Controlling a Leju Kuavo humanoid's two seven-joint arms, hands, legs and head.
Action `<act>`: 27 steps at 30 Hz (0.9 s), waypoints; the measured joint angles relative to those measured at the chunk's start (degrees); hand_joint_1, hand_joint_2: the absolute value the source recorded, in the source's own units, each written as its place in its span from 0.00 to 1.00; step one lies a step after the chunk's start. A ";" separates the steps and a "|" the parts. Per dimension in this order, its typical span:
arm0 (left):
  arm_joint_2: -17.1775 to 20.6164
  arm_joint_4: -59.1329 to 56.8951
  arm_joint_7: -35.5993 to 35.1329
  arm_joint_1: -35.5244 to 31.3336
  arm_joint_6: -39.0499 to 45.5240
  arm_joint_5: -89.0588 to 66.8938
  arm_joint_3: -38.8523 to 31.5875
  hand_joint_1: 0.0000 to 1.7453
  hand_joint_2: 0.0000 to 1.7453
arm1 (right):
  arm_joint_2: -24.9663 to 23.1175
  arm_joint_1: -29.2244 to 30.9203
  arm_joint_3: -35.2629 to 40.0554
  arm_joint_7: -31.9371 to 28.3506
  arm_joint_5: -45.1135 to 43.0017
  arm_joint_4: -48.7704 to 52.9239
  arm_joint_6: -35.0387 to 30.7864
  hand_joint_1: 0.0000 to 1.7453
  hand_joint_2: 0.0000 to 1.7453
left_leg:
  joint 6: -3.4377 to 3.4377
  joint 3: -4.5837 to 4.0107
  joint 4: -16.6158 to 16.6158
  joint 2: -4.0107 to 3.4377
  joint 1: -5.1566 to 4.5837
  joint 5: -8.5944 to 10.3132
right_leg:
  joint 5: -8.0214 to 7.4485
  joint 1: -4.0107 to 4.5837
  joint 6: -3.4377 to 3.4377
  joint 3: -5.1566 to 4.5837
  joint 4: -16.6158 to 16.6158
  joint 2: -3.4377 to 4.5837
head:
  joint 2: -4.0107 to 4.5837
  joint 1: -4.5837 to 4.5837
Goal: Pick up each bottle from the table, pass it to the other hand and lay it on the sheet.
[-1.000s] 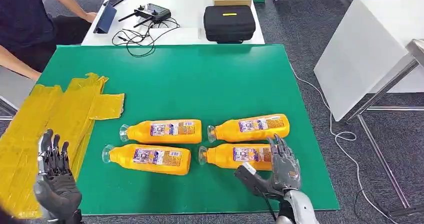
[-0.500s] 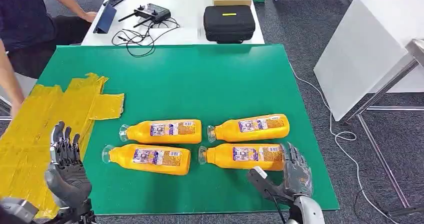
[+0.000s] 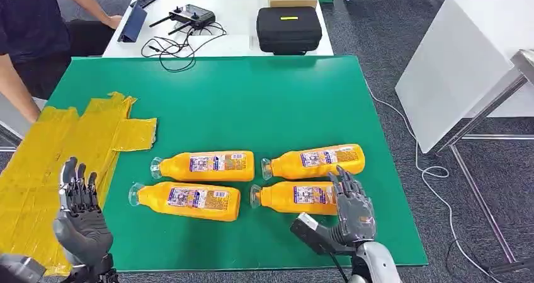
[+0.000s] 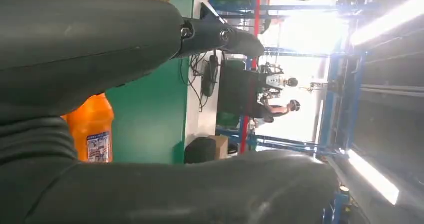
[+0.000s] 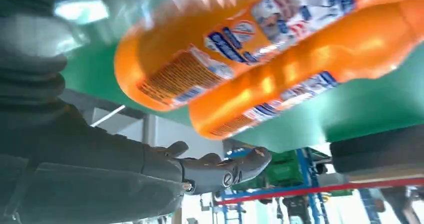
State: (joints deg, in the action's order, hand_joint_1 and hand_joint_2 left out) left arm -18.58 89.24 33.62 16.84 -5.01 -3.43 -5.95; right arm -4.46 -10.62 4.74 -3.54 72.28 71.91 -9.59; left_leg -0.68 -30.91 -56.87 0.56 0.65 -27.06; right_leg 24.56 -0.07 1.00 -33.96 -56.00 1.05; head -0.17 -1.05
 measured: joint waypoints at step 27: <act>1.03 -7.61 -0.87 -7.37 -1.51 0.00 3.12 0.00 0.00 | 1.97 10.72 -5.40 -0.40 6.99 -19.15 -3.76 0.00 1.00 | 0.00 0.08 -0.01 -0.05 0.00 0.01 | -0.02 0.00 0.02 0.03 0.00 0.02 | 0.00 0.00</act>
State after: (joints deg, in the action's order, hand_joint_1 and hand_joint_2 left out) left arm -17.55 81.64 32.74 9.47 -6.51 -3.43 -2.82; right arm -2.49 0.10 -0.66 -3.93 79.28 52.76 -13.35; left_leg -0.69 -30.83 -56.88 0.51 0.64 -27.05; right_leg 24.53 -0.07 1.02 -33.92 -56.00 1.07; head -0.17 -1.05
